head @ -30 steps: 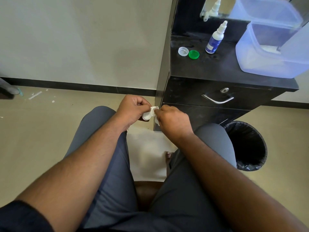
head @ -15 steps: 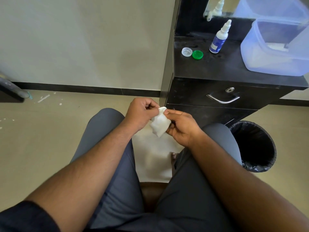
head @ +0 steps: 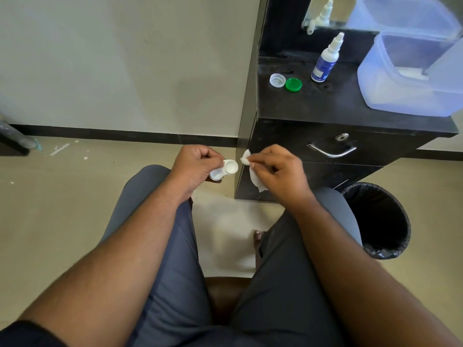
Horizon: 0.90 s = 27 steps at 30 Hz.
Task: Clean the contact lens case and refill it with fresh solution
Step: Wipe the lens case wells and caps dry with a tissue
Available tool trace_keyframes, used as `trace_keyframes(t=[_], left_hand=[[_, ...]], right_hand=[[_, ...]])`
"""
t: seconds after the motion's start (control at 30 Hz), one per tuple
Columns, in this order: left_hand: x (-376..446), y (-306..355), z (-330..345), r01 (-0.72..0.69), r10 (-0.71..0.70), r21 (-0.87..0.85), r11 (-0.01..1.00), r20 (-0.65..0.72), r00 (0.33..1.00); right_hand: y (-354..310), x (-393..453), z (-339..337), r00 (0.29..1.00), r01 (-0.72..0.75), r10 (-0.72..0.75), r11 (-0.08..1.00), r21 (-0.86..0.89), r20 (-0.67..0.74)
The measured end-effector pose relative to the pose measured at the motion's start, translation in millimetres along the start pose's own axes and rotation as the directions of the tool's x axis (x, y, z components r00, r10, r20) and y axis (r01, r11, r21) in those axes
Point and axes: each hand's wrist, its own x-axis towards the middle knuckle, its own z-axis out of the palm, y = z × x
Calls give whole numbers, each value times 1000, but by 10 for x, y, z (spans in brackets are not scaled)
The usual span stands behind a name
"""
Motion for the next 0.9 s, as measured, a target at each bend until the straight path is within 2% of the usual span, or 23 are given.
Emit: trace_keyframes(t=[0.1, 0.17, 0.33, 0.43, 0.5, 0.7, 0.8, 0.9], left_hand=[[-11, 17, 60, -4, 3, 20, 1000, 40, 999], [-26, 37, 90, -5, 3, 23, 1000, 70, 998], [-48, 19, 94, -5, -9, 88, 996, 149, 989], [-46, -8, 71, -17, -10, 139, 990, 191, 981], [-48, -25, 65, -24, -9, 163, 986, 198, 980], [-50, -29, 70, -12, -10, 118, 993, 186, 982], [-56, -22, 83, -2, -14, 93, 996, 166, 986], [-57, -19, 126, -2, -6, 65, 998, 115, 993]], right_hand=[[-17, 24, 117, 972, 211, -189, 962, -174, 138], [-17, 49, 153, 948, 281, -228, 926, -252, 220], [-27, 38, 185, 889, 431, -321, 829, -357, 327], [-19, 17, 226, 872, 455, -319, 808, -374, 371], [-12, 9, 251, 885, 423, -292, 830, -363, 363], [-45, -24, 324, 964, 234, -167, 902, -363, 207], [-100, -38, 377, 994, 4, 34, 941, -338, 106], [-173, -35, 410, 971, -216, 235, 928, -303, 29]])
